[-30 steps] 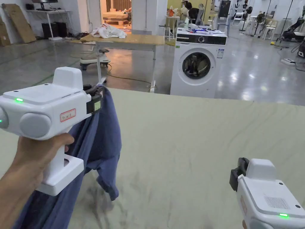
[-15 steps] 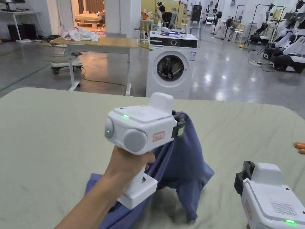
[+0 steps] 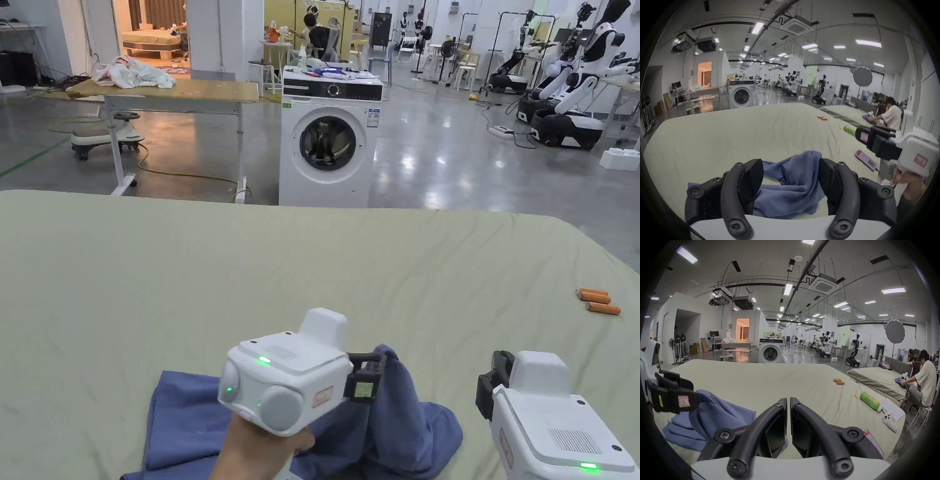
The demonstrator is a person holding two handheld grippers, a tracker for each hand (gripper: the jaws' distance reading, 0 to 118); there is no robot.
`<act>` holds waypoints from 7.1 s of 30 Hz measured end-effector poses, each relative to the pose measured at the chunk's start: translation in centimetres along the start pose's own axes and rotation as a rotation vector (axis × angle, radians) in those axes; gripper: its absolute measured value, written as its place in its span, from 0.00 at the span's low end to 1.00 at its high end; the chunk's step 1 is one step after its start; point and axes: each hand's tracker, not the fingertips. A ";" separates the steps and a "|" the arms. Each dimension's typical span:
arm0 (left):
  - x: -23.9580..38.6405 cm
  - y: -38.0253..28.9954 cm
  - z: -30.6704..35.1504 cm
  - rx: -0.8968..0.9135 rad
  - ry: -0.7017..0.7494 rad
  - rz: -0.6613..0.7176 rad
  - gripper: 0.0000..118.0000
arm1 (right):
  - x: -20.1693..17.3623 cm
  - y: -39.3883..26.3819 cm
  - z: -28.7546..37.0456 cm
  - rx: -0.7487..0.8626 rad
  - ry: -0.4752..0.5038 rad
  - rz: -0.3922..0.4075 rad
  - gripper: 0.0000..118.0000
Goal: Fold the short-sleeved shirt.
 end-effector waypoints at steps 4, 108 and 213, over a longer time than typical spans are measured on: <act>-3.7 0.9 3.7 0.130 0.100 0.066 0.61 | -1.2 1.0 -0.1 0.022 0.033 -0.002 0.02; -21.7 16.6 25.2 0.161 0.766 0.120 0.00 | 4.5 20.7 -9.6 -0.034 0.061 0.085 0.04; -13.5 -12.8 26.0 -0.109 0.786 0.295 0.00 | -13.6 1.6 2.6 0.097 0.183 -0.006 0.00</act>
